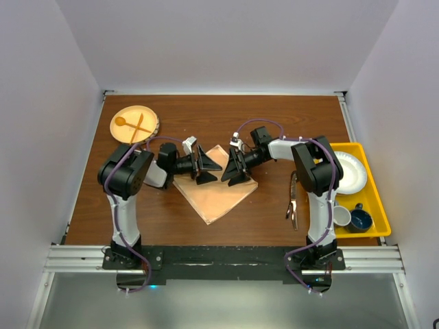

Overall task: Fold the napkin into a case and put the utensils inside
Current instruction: Smooth out the upper triangle-folded napkin at the center of the board.

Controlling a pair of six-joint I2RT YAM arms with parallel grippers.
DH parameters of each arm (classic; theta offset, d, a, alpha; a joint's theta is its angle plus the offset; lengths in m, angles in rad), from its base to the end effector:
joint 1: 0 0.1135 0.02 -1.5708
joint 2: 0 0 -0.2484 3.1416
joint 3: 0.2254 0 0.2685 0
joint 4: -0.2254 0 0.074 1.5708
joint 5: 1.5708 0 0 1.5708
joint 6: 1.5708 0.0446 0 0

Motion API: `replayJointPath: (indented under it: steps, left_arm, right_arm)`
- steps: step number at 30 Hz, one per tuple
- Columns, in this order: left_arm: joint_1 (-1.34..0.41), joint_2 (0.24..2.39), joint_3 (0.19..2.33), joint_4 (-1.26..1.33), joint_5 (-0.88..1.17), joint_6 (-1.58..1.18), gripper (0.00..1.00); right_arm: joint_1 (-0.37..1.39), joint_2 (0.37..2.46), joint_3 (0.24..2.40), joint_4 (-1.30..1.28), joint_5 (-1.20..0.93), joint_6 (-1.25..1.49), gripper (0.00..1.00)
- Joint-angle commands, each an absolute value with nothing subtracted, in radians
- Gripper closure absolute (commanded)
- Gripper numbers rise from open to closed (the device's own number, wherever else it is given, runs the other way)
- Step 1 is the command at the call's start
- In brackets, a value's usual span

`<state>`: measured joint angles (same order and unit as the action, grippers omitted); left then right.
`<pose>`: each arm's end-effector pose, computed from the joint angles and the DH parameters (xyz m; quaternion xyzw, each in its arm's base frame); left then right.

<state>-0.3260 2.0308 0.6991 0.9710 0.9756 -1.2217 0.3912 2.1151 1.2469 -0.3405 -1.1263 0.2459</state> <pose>0.3133 -0.1449 0.0611 -0.0743 0.7703 -0.6269 0.0900 0.3512 0.1884 0.0779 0.1562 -0.8226 -0.5464 0.0199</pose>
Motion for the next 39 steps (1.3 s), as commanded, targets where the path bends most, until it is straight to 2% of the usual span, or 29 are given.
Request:
replayJointPath:
  steps: [1, 11, 21, 27, 31, 39]
  left_arm:
    - [-0.281, 2.053, 0.667, 0.864, 0.917, -1.160, 0.00]
    - [-0.120, 2.006, 0.627, 0.815, 1.043, -1.082, 0.00]
    - [-0.080, 1.988, 0.630, 0.750, 1.046, -1.009, 0.00]
    - [-0.087, 2.000, 0.635, 0.742, 1.037, -0.997, 0.01]
    - [-0.103, 1.997, 0.630, 0.732, 1.025, -0.991, 0.01]
    - [-0.103, 1.997, 0.612, 0.724, 1.011, -0.988, 0.01]
  right_arm:
    - [0.383, 2.164, 1.218, -0.370, -0.977, 0.198, 0.12]
    - [0.376, 2.172, 1.226, -0.397, -0.973, 0.166, 0.12]
    - [0.377, 2.168, 1.242, -0.410, -0.972, 0.167, 0.11]
    - [0.426, 2.080, 1.287, -0.333, -1.020, 0.310, 0.08]
    - [0.489, 2.025, 1.302, -0.195, -1.026, 0.442, 0.05]
    - [0.574, 2.069, 1.328, -0.037, -1.009, 0.610, 0.02]
